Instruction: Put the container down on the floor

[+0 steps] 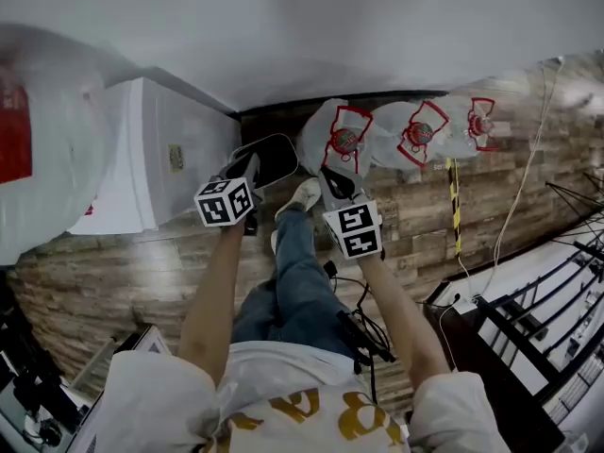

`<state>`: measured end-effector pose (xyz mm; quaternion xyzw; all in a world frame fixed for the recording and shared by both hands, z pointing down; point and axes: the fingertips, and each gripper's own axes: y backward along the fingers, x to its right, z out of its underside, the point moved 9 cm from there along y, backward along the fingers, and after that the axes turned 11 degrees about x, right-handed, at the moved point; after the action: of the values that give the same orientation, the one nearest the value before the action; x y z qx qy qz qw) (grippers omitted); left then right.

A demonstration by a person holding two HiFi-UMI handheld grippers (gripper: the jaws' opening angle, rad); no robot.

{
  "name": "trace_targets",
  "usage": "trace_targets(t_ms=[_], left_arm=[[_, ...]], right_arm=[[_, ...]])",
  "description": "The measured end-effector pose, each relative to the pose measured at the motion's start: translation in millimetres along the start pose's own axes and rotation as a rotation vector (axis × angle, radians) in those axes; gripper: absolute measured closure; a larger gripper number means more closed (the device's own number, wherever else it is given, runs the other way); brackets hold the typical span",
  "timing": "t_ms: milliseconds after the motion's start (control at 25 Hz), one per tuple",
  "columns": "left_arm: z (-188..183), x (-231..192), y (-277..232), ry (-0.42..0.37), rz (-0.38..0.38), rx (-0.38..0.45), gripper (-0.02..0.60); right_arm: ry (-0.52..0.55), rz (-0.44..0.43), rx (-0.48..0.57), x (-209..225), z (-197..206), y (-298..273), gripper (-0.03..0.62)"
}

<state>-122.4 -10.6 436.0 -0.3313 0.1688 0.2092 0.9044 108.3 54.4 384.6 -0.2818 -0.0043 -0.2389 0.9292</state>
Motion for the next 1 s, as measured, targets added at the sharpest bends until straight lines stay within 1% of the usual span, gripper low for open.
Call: trace_targets(t_ms=[120, 200, 280, 360, 520, 640, 800, 1000], left_arm=[[-17.4, 11.2, 15.7, -0.016, 0.037, 0.032, 0.581], [-28.6, 19.0, 24.2, -0.005, 0.067, 0.061, 0.581], [-39.4, 25.8, 32.0, 0.017, 0.099, 0.099, 0.581], [-50.4, 33.6, 40.1, 0.016, 0.118, 0.122, 0.580], [-67.6, 54.6, 60.7, -0.073, 0.155, 0.109, 0.581], [-81.9, 66.6, 78.7, -0.120, 0.170, 0.138, 0.581], [-100.0, 75.2, 102.6, -0.144, 0.194, 0.196, 0.581], [-131.1, 84.3, 131.8, -0.138, 0.253, 0.266, 0.581]], right_arm=[[0.027, 0.025, 0.014, -1.6, -16.1, 10.0, 0.564], [0.035, 0.035, 0.030, -3.2, -27.9, 16.1, 0.565], [0.015, 0.033, 0.061, -6.6, -39.2, 22.3, 0.563], [-0.010, 0.017, 0.099, -11.6, -50.5, 29.8, 0.563], [-0.014, 0.014, 0.133, -24.6, -67.8, 46.6, 0.565], [0.012, 0.017, 0.130, -34.5, -79.2, 51.5, 0.563], [0.012, 0.031, 0.160, -45.2, -95.8, 58.0, 0.563], [-0.008, 0.032, 0.222, -57.4, -123.4, 76.1, 0.563]])
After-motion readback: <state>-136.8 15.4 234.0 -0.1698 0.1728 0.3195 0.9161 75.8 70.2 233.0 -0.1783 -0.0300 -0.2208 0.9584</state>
